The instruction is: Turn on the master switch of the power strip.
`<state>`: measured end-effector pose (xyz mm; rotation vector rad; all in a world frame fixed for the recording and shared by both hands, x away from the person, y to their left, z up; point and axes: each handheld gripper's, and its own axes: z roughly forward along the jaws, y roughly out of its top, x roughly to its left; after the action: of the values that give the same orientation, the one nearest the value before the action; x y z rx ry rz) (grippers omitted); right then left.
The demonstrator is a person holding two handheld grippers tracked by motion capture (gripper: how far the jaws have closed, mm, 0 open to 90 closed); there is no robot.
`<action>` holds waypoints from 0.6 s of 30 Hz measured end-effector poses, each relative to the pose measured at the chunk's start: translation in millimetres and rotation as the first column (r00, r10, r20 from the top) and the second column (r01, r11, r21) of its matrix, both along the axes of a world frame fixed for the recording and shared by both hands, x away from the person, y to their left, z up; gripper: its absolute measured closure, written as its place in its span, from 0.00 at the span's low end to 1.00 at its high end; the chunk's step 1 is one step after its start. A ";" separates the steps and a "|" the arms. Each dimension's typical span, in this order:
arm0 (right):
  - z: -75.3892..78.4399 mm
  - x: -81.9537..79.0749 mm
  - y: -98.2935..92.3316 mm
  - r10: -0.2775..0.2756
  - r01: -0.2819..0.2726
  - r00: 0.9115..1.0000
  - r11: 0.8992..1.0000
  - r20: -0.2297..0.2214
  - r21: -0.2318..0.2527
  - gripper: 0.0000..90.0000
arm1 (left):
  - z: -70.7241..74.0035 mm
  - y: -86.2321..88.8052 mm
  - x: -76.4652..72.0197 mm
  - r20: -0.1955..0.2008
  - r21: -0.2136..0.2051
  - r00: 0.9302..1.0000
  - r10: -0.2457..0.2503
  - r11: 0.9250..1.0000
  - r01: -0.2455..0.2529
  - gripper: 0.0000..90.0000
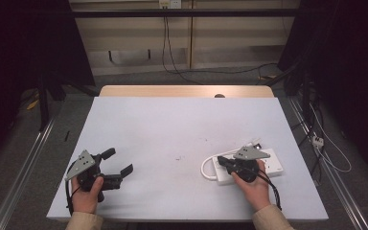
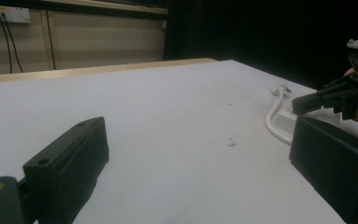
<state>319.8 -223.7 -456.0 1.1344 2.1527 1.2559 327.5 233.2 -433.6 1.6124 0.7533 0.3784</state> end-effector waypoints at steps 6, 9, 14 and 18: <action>-0.1 0.4 -0.6 0.003 -0.003 1.000 1.000 -0.002 0.003 1.00 | 0.1 -0.1 -0.1 -0.002 0.004 1.000 0.000 1.000 0.000 0.05; -0.1 0.6 -0.7 0.001 -0.001 1.000 1.000 -0.004 0.006 1.00 | 0.1 -0.2 -0.2 0.001 0.002 1.000 0.000 1.000 0.000 0.05; -0.2 0.1 0.0 -0.001 0.001 1.000 1.000 -0.004 0.000 1.00 | 0.0 -0.4 -0.3 0.000 0.000 1.000 0.001 1.000 -0.001 0.05; -0.2 0.0 1.2 0.001 -0.001 1.000 1.000 -0.002 -0.012 1.00 | 0.1 -0.3 -0.3 0.002 0.004 1.000 0.000 1.000 0.000 0.05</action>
<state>319.8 -222.5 -456.2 1.1300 2.1594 1.2411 327.2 232.9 -433.5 1.6152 0.7521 0.3815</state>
